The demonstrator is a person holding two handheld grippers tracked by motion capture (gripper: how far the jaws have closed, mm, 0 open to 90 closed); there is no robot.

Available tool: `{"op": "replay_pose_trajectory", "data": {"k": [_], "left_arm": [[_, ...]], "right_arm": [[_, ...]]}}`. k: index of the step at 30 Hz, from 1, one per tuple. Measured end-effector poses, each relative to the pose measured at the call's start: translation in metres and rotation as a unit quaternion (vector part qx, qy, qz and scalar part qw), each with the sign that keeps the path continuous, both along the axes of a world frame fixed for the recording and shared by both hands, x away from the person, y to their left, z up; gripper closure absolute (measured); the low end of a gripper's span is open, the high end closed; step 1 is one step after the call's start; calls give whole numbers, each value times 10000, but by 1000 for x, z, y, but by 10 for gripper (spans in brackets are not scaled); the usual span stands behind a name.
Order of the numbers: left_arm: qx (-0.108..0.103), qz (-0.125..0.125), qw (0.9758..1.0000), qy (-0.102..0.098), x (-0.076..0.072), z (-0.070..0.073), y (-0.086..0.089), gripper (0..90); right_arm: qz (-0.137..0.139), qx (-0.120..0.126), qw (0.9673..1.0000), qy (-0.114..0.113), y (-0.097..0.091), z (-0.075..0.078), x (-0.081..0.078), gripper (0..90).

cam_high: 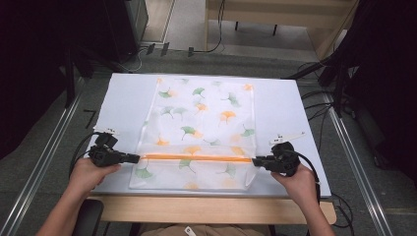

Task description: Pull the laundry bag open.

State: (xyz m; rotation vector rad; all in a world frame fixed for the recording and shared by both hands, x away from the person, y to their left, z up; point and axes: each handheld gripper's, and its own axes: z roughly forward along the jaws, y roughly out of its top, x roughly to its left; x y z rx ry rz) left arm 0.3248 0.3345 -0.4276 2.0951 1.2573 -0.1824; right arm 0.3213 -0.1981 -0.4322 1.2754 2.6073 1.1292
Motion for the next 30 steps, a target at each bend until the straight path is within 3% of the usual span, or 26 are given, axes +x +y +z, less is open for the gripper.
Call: {"op": "replay_pose_trajectory", "data": {"k": [18,22,30], "left_arm": [[-3,53,10000,22,-2,-1,6,900],[37,228,9997,-76,-3,1,13,900],[7,329,9995,-12,-9,0,24,900]], "right_arm": [[22,-17,10000,7,1,-1,0,848],[16,-22,10000,11,1,-1,0,848],[-7,-34,10000,57,-1,-2,2,847]]}}
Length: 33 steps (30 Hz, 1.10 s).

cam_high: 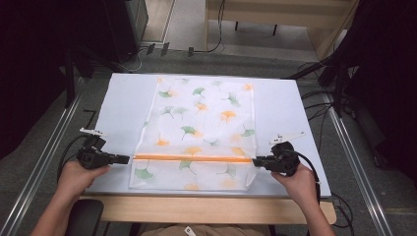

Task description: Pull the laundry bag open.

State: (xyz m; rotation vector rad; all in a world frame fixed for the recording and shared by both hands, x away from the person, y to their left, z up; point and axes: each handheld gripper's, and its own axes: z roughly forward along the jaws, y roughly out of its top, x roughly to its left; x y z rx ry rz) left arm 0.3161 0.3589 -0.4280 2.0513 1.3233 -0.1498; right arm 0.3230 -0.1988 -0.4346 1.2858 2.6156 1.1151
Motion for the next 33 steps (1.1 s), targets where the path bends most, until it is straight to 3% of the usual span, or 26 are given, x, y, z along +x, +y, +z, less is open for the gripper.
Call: {"op": "replay_pose_trajectory", "data": {"k": [21,33], "left_arm": [[-17,-254,9997,31,3,-2,-15,900],[122,-409,9990,141,6,-9,-25,900]], "right_arm": [[-241,-60,9997,32,-9,-8,10,838],[-226,-47,9997,67,-10,-12,15,820]]}}
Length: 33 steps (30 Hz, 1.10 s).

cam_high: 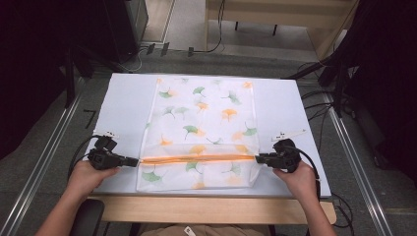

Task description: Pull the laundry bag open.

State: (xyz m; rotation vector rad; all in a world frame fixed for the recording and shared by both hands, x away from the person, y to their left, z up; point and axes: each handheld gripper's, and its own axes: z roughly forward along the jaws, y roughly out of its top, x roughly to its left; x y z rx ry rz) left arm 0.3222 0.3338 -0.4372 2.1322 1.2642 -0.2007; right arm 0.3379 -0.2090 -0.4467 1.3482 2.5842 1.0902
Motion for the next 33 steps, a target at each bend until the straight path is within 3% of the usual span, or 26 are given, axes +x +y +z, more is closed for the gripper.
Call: {"op": "replay_pose_trajectory", "data": {"k": [10,15,17,21,24,33], "left_arm": [[-3,-11,10000,-22,1,-2,0,841],[10,-21,10000,-75,1,-3,-1,753],[30,-29,9998,-177,1,-2,-1,729],[13,-39,9987,-513,0,2,-3,570],[60,-72,9974,-717,-2,4,-4,504],[117,111,9954,-942,-1,6,0,416]], "right_arm": [[59,-44,10000,15,3,-4,0,731],[87,-31,10000,33,5,-5,0,698],[63,0,10000,21,5,-5,0,657],[29,37,9999,-113,6,-4,0,550],[67,1,9998,-186,7,-4,0,530],[-31,139,9984,-551,-2,1,-2,429]]}}
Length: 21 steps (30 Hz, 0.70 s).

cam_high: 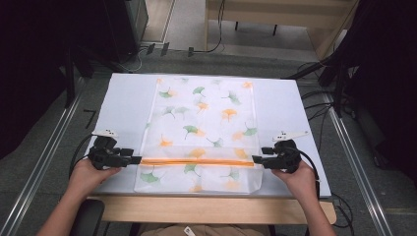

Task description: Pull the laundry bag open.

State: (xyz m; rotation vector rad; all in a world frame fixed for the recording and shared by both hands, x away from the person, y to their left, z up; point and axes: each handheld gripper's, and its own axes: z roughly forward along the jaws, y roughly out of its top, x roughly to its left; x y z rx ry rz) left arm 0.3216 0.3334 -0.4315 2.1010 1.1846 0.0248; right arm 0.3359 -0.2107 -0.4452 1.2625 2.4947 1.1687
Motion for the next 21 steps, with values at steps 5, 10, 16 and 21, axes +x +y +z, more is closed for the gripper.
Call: {"op": "replay_pose_trajectory", "data": {"k": [5,10,16,21], "left_arm": [[-3,147,9998,-123,1,0,6,386],[2,324,9992,-232,2,1,13,374],[5,555,9978,-366,5,2,22,368],[117,673,9973,-283,8,-2,28,364]], "right_arm": [[-198,22,9997,-138,-10,0,0,386],[-408,48,9988,-283,-21,-1,2,356],[-630,40,9974,-335,-36,-5,5,342],[-795,-22,9960,-399,-46,-8,7,343]]}}
